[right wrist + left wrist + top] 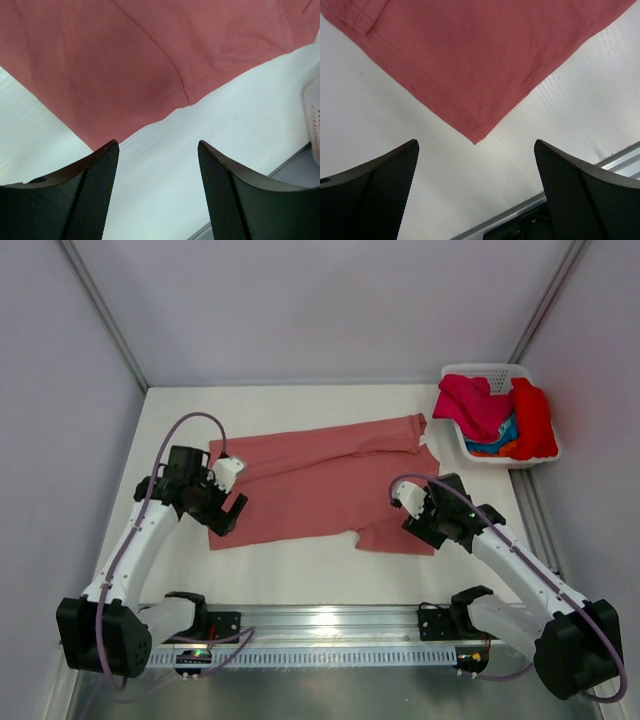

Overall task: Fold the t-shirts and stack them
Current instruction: Fold the tshirt

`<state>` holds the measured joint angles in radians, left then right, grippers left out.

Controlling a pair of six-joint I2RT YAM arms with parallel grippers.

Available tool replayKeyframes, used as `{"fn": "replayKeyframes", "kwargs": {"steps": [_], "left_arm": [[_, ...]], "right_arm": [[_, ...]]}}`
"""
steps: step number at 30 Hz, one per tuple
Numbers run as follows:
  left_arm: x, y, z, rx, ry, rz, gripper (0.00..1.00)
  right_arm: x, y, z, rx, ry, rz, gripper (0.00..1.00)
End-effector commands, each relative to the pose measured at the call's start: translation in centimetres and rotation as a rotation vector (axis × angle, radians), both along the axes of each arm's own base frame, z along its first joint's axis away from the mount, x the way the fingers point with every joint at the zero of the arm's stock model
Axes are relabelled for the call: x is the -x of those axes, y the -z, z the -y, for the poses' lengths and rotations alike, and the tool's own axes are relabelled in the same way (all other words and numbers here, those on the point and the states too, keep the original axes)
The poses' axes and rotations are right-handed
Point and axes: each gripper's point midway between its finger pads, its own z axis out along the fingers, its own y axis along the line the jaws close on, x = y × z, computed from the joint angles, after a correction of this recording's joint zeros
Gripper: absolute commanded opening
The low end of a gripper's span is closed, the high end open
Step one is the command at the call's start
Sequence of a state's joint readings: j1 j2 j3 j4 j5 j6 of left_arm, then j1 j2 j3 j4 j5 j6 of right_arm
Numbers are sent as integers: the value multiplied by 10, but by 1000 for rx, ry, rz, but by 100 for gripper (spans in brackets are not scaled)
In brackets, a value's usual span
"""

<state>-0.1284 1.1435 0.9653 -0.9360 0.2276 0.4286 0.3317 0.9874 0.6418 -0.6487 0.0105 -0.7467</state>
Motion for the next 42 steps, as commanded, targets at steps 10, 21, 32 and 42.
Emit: {"fn": "replayKeyframes", "kwargs": {"steps": [10,21,32,42], "left_arm": [[-12,53,-19,-123,13,141,99],[-15,93,-16,-315,109,59,99],[-4,100,-24,-377,87,30,99],[14,97,-32,-400,126,9,99]], "right_arm": [[3,35,13,41,38,48,68],[0,65,23,130,36,-22,68],[-6,74,33,198,63,-20,68],[12,80,38,215,35,-76,61]]}}
